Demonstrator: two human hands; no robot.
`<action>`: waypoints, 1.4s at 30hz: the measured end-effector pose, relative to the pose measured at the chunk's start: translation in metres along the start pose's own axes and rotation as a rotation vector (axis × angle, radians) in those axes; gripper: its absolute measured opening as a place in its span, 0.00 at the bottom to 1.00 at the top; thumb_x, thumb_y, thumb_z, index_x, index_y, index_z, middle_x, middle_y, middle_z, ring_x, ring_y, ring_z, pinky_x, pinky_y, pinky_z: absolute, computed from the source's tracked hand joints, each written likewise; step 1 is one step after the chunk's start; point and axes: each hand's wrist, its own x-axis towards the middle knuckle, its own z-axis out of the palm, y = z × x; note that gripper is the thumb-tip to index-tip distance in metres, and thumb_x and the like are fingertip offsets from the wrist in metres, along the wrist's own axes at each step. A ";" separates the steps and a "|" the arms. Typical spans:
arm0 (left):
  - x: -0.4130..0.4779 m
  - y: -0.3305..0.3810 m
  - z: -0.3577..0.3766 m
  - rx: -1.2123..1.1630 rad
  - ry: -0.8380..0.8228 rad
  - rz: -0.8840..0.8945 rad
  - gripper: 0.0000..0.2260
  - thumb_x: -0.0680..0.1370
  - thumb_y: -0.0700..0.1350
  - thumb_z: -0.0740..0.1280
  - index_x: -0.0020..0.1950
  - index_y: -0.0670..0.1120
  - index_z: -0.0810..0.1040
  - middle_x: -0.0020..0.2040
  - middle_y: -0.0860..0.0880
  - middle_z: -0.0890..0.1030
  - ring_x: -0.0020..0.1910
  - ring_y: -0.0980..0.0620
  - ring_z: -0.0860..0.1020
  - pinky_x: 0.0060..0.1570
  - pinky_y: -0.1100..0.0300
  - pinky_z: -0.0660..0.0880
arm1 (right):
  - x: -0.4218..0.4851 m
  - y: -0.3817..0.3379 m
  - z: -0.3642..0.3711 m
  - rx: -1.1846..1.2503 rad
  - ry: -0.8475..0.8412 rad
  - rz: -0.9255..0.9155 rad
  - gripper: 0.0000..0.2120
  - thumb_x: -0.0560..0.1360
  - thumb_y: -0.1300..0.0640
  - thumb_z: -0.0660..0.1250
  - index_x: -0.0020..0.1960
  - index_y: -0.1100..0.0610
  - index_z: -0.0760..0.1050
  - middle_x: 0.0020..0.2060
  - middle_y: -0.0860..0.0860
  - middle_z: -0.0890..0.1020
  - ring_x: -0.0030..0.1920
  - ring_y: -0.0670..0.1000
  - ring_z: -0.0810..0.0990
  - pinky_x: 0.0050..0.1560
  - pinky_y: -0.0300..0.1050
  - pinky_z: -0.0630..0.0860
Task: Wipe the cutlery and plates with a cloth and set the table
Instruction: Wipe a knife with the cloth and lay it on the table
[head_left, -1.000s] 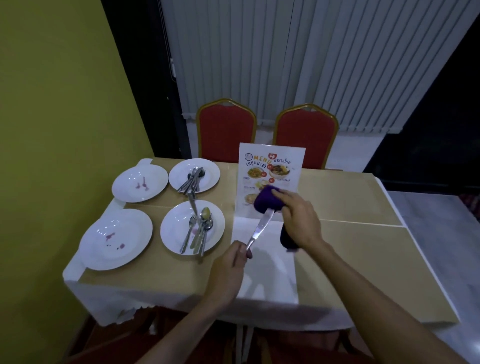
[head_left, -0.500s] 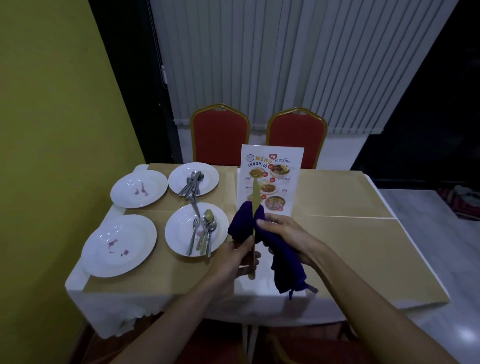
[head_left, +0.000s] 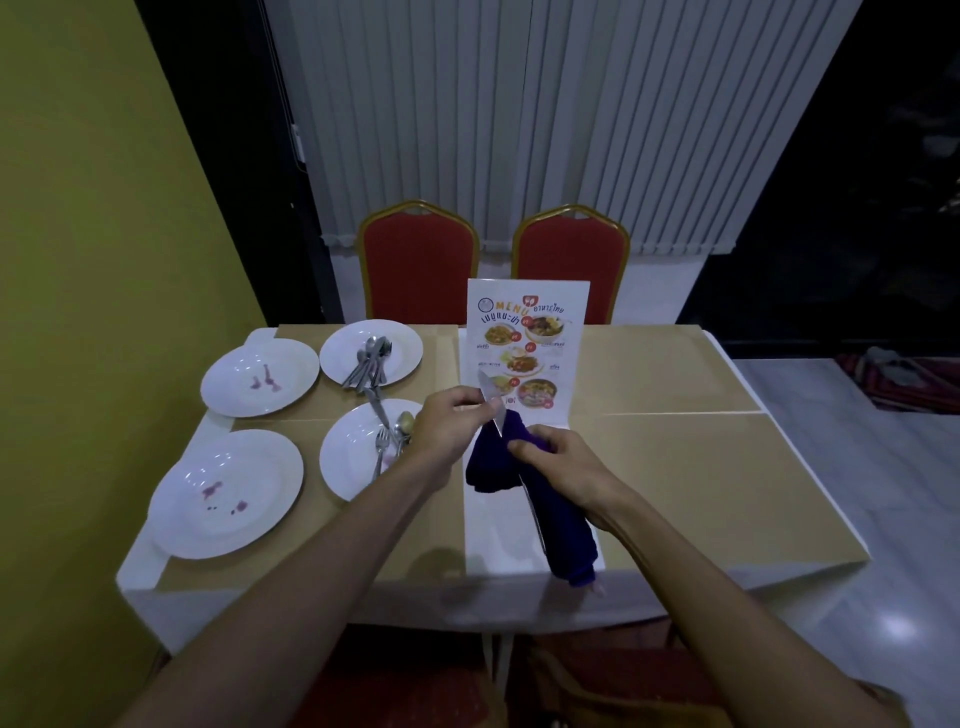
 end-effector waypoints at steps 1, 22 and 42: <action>0.004 0.002 0.003 -0.001 0.019 -0.018 0.09 0.75 0.46 0.73 0.51 0.43 0.82 0.52 0.49 0.83 0.52 0.50 0.80 0.48 0.59 0.74 | 0.000 0.000 -0.001 0.012 -0.006 0.001 0.09 0.79 0.53 0.68 0.55 0.57 0.80 0.44 0.54 0.85 0.40 0.50 0.82 0.41 0.41 0.75; 0.062 -0.015 0.143 -0.098 0.003 -0.214 0.08 0.78 0.40 0.68 0.55 0.40 0.81 0.53 0.45 0.83 0.50 0.48 0.82 0.52 0.56 0.78 | 0.002 0.072 -0.114 0.007 0.038 0.102 0.05 0.77 0.56 0.69 0.52 0.55 0.78 0.39 0.49 0.83 0.36 0.45 0.81 0.36 0.36 0.75; 0.119 -0.198 0.332 0.276 0.043 -0.434 0.08 0.76 0.37 0.70 0.37 0.44 0.77 0.37 0.42 0.79 0.32 0.46 0.77 0.38 0.51 0.79 | 0.065 0.220 -0.301 -0.055 0.357 0.336 0.12 0.75 0.53 0.71 0.56 0.54 0.75 0.47 0.50 0.81 0.44 0.49 0.81 0.37 0.41 0.73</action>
